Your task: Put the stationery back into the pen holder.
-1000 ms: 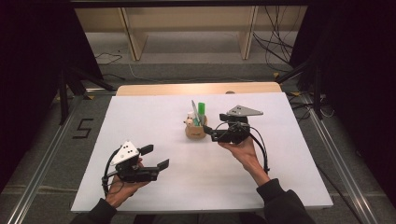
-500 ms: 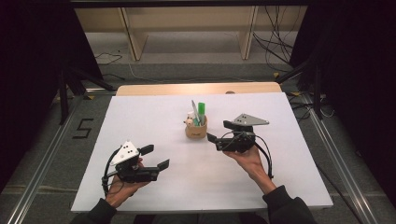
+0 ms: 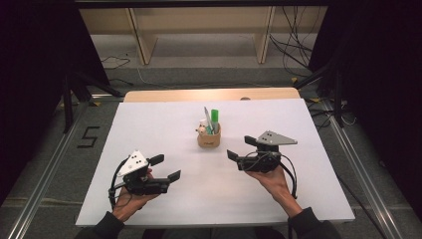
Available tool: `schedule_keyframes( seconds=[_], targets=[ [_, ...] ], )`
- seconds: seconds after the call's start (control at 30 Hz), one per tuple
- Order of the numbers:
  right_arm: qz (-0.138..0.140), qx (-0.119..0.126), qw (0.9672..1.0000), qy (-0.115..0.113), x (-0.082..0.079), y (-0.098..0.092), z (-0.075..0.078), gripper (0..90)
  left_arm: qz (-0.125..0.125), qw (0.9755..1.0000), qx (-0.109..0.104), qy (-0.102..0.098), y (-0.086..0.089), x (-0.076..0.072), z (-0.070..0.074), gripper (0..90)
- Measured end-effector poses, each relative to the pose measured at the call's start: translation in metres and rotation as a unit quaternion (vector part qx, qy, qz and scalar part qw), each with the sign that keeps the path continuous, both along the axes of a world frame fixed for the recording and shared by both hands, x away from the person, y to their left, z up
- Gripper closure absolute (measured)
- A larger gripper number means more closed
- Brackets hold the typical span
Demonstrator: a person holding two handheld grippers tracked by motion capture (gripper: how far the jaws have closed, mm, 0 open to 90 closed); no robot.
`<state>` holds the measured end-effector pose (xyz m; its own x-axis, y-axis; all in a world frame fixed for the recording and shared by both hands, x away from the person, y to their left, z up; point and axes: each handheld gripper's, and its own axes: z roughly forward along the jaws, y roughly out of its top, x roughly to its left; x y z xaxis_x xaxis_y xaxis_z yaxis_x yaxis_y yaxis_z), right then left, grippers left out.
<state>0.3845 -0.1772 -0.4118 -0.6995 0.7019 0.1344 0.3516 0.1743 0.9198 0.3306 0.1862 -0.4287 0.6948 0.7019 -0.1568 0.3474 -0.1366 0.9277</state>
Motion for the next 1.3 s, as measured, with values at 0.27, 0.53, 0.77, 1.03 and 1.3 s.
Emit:
schedule_keyframes(
  seconds=[0.27, 0.53, 0.77, 1.03, 1.3],
  targets=[
    [0.004, 0.008, 1.0000, -0.001, -0.014, -0.007, -0.003, 16.5, -0.001, 1.0000, 0.000, 0.000, 0.000, 0.000, 0.000, 15.6],
    [0.003, 0.016, 0.9999, -0.003, -0.035, -0.017, -0.008, 16.5, -0.004, 1.0000, -0.001, 0.000, 0.000, 0.000, 0.000, 15.6],
    [-0.001, 0.012, 0.9998, -0.014, -0.051, -0.029, -0.014, 16.6, -0.006, 1.0000, -0.001, 0.001, 0.001, 0.000, 0.000, 15.6],
    [-0.006, 0.011, 0.9999, -0.006, -0.058, -0.035, -0.024, 16.7, -0.009, 0.9999, -0.005, -0.001, 0.000, -0.001, 0.000, 15.6],
    [-0.009, 0.014, 0.9999, -0.005, -0.059, -0.037, -0.026, 16.7, -0.010, 0.9999, -0.008, 0.001, 0.000, -0.001, 0.000, 15.6]
  ],
)
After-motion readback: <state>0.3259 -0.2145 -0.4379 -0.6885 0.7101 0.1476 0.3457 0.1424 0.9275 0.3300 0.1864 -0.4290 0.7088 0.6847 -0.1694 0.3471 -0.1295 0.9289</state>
